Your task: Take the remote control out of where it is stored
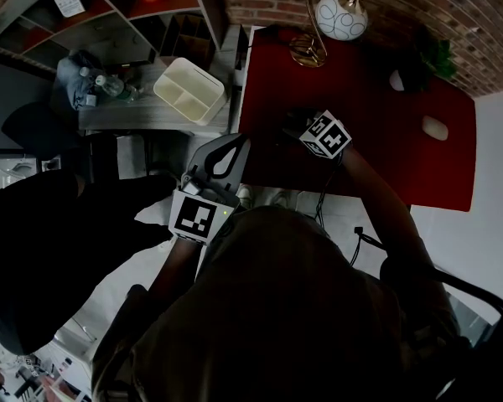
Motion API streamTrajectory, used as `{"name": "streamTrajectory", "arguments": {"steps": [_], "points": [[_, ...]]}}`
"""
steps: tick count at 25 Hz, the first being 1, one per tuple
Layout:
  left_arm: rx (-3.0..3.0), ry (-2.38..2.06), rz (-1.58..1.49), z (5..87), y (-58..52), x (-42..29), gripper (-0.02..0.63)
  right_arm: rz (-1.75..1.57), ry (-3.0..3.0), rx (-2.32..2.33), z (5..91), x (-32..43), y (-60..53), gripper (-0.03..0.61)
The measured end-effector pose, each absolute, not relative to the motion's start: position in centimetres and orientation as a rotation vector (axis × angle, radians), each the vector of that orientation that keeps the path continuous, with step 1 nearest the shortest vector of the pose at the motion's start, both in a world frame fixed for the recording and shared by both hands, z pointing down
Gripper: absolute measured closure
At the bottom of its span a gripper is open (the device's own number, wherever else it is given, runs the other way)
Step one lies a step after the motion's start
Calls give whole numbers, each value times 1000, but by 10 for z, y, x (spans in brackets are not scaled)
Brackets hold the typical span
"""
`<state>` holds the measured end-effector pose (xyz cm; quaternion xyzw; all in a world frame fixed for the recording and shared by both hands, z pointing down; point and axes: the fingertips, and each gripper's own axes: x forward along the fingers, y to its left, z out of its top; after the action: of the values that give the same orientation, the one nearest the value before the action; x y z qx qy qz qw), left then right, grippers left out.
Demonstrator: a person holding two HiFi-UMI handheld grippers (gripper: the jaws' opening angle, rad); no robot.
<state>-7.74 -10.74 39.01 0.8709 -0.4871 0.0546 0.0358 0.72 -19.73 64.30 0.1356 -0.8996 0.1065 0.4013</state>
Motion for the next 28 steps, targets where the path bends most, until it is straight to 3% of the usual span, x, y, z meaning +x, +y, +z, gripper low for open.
{"name": "streamTrajectory", "arguments": {"steps": [18,28], "points": [[2664,-1490,220,398,-105,-79,603,246,-2245,213,658,-1,-177,344],[2653,-1497,230,399,-100,-82,603,215,-2169,191,677,-1,-169,433]]}}
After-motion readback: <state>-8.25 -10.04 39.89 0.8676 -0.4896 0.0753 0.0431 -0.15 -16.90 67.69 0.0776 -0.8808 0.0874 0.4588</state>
